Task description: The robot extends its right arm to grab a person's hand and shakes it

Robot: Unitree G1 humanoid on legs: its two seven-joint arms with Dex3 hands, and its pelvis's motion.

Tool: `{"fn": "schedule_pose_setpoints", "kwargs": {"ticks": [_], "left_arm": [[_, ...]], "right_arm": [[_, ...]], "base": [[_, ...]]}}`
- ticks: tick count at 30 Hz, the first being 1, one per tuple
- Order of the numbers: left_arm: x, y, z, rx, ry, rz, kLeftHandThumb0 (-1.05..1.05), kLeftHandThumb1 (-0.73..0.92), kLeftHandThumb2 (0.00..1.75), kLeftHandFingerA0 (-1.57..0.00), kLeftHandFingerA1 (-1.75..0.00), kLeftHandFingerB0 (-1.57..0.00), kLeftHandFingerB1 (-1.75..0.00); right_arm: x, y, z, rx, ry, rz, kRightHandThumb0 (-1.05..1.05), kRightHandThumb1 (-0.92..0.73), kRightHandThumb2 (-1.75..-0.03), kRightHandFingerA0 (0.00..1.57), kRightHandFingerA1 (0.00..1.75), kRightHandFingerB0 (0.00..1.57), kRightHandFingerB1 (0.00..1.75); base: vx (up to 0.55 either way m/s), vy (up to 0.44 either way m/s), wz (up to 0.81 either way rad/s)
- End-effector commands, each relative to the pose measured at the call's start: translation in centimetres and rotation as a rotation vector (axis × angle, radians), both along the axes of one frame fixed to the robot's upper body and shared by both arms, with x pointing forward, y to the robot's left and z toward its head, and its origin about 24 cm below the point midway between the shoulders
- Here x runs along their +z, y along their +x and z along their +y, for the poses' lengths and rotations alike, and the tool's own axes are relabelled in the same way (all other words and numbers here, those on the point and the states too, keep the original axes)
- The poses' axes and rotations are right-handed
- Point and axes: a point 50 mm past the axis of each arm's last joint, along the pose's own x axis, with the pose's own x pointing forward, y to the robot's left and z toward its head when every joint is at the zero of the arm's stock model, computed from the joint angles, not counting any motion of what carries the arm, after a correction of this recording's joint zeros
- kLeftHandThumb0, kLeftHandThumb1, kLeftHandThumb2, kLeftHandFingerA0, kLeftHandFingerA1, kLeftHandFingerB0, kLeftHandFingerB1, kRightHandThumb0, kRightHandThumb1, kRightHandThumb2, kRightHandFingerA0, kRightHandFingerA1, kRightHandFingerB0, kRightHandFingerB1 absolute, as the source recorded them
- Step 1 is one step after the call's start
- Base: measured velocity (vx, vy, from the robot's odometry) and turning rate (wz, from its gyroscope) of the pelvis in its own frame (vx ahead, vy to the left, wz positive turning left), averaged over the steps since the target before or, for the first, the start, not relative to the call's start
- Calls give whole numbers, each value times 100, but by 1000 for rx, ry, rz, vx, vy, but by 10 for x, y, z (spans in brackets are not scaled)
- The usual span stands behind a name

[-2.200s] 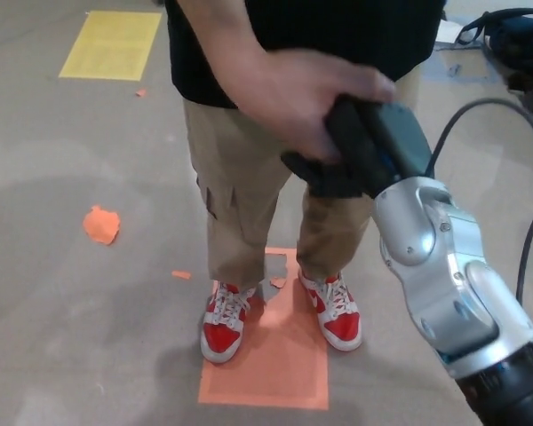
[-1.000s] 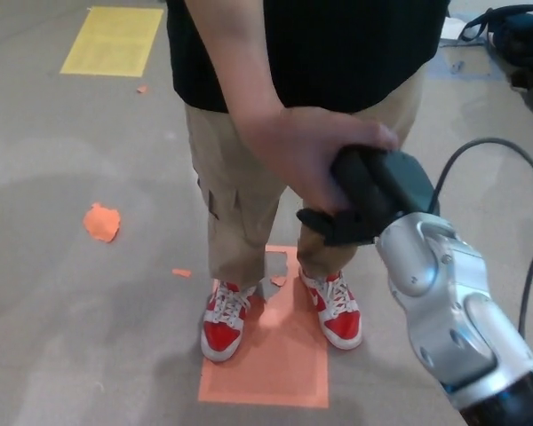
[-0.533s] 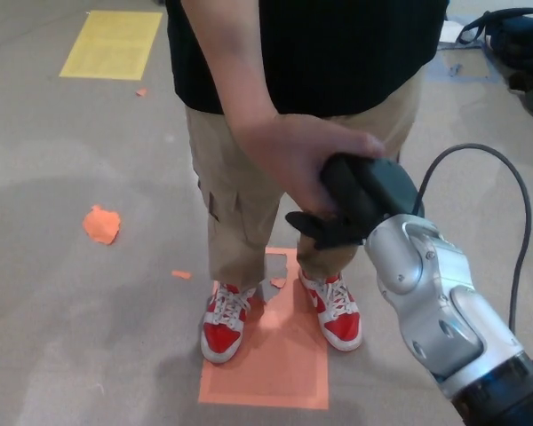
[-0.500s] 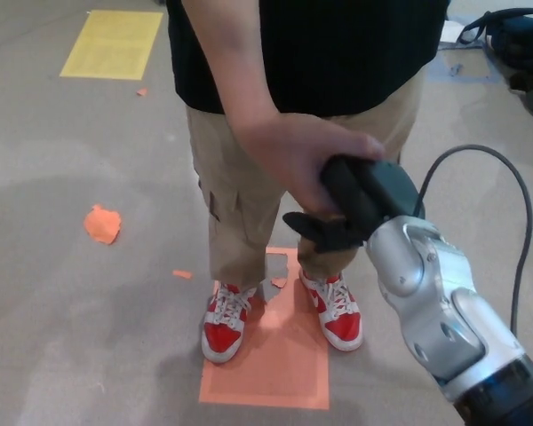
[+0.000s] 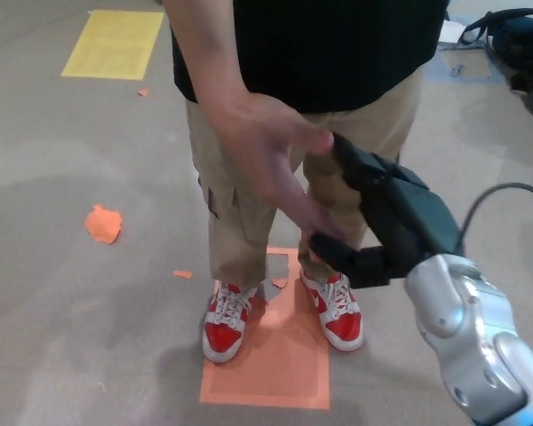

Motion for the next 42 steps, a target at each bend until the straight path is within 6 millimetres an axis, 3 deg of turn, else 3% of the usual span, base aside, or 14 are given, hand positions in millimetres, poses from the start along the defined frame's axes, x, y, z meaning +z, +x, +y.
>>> {"fn": "schedule_pose_setpoints", "kwargs": {"ticks": [1,12,26,27,28,29,30,32,33,34,36,38,39,42], "left_arm": [[3,-4,8,19,4,16,-60,90,67,-31,-32,-23,-30],[2,-5,7,36,-13,5,-63,90,67,-32,-32,-23,-30],[3,1,4,4,14,-3,-62,91,68,-34,-33,-26,-31],[3,1,4,10,11,-10,-61,91,67,-33,-33,-26,-31],[4,2,4,16,6,-16,-61,91,67,-33,-33,-26,-31],[3,1,4,22,3,-16,-63,89,67,-32,-32,-23,-30],[2,-1,4,30,-2,-16,-63,89,67,-32,-32,-23,-30],[1,0,3,18,5,-4,-64,91,67,-33,-33,-23,-30],[2,1,3,15,9,-4,-62,90,67,-32,-32,-23,-29],[3,3,4,13,14,-8,-62,91,67,-35,-33,-25,-31],[6,6,5,8,15,-18,-62,90,68,-33,-33,-24,-30],[7,8,5,12,2,-24,-61,90,68,-32,-33,-23,-30],[8,9,5,8,1,-32,-64,91,67,-33,-33,-25,-31],[9,13,4,-26,29,-24,-64,92,69,-34,-33,-26,-31]], "right_arm": [[-25,0,-41,-115,-21,89,-93,-69,-99,0,4,0,0],[-88,-11,-109,-315,-50,340,-94,-68,-99,0,7,0,0],[-178,-80,-173,-611,315,868,-85,-78,-107,0,16,0,9],[-182,-86,-174,-624,345,900,-71,-91,-67,0,12,0,7],[-185,-90,-175,-633,380,924,-71,-91,-67,0,12,0,7],[-191,-101,-178,-643,343,974,-85,-82,-108,0,10,0,8],[-198,-116,-183,-654,277,1042,-85,-82,-108,0,10,0,8],[-202,-128,-189,-670,181,1108,-85,-82,-111,0,12,0,10],[-204,-137,-194,-648,71,1154,-76,-92,-71,4,24,8,23],[-204,-140,-197,-638,24,1175,-83,-75,-108,10,46,9,41],[-201,-133,-197,-634,52,1149,-76,-91,-68,2,20,7,22],[-198,-124,-194,-609,98,1116,-77,-92,-68,1,19,5,22],[-194,-116,-192,-601,147,1092,-77,-75,-110,0,19,0,20],[-192,-112,-193,-619,170,1067,-76,-75,-109,0,22,0,20]], "base": [[0,0,0],[0,0,0],[0,0,0],[0,0,0],[0,0,0],[0,0,0],[0,0,0],[0,0,0],[0,0,0],[0,0,0],[0,0,0],[0,0,0],[0,0,0],[0,0,0]]}}
